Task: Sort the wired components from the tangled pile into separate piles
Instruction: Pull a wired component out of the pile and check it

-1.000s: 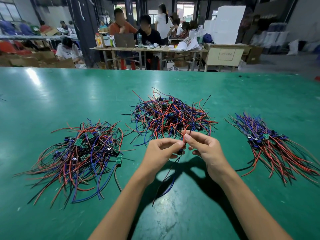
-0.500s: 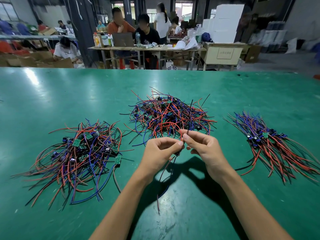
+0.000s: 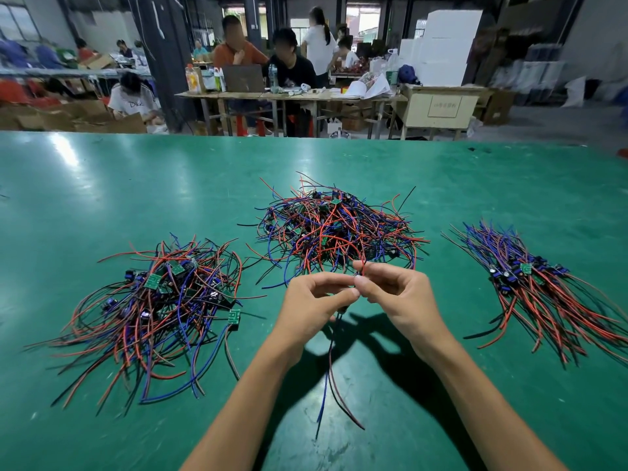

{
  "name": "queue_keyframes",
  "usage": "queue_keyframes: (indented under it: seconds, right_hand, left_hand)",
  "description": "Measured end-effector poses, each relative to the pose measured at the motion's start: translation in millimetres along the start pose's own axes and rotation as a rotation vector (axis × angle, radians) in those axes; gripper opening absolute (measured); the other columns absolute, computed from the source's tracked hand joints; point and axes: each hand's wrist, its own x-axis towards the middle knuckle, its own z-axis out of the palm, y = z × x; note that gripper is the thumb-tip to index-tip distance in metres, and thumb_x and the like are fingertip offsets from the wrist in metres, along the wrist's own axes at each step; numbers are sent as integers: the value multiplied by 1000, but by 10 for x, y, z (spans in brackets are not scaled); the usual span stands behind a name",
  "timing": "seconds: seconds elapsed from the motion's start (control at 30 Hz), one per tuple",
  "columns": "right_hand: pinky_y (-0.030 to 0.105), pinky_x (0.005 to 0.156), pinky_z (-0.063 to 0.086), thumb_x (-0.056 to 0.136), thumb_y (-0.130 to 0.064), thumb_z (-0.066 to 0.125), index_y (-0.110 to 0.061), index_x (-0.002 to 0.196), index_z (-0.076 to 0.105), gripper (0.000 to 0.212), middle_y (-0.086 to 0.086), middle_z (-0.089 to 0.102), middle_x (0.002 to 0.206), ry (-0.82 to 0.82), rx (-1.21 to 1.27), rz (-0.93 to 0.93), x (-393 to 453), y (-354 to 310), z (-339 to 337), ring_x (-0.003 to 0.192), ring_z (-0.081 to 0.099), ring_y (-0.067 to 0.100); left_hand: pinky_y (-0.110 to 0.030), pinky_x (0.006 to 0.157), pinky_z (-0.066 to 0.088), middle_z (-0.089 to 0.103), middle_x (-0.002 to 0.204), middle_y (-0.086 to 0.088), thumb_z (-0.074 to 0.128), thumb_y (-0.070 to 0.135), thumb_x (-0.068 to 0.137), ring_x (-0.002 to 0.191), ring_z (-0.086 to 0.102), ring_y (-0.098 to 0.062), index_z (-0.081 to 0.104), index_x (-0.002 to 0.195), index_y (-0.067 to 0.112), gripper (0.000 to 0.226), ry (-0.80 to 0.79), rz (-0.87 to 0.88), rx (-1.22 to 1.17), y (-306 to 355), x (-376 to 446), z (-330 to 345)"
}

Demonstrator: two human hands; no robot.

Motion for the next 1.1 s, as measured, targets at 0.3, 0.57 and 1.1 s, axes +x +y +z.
queue_keyframes:
  seconds: [0.3,0.57,1.1]
  right_hand:
    - [23,74,59,86,-10,79,-24,97,77,18,-1,79,84,107,-62,-3,8,109,42,74,75,12]
    - [27,77,58,89,-9,77,-27,93,78,19,-4,79,84,119,-97,16,-8,148,66,75,74,8]
    - [16,66,53,81,-25,86,-22,86,81,8,-7,78,77,252,-108,-80,-17,113,92,68,69,4]
  left_hand:
    - [-17,57,51,77,78,-4,78,16,87,64,65,-8,80,86,15,3,56,-56,-29,-31,5,26]
    - [-17,56,49,78,80,-7,74,17,90,66,65,-7,79,86,17,7,41,7,84,-45,5,38]
    - [-27,71,55,77,81,-12,77,14,88,68,65,-14,81,89,12,5,6,81,10,-65,23,56]
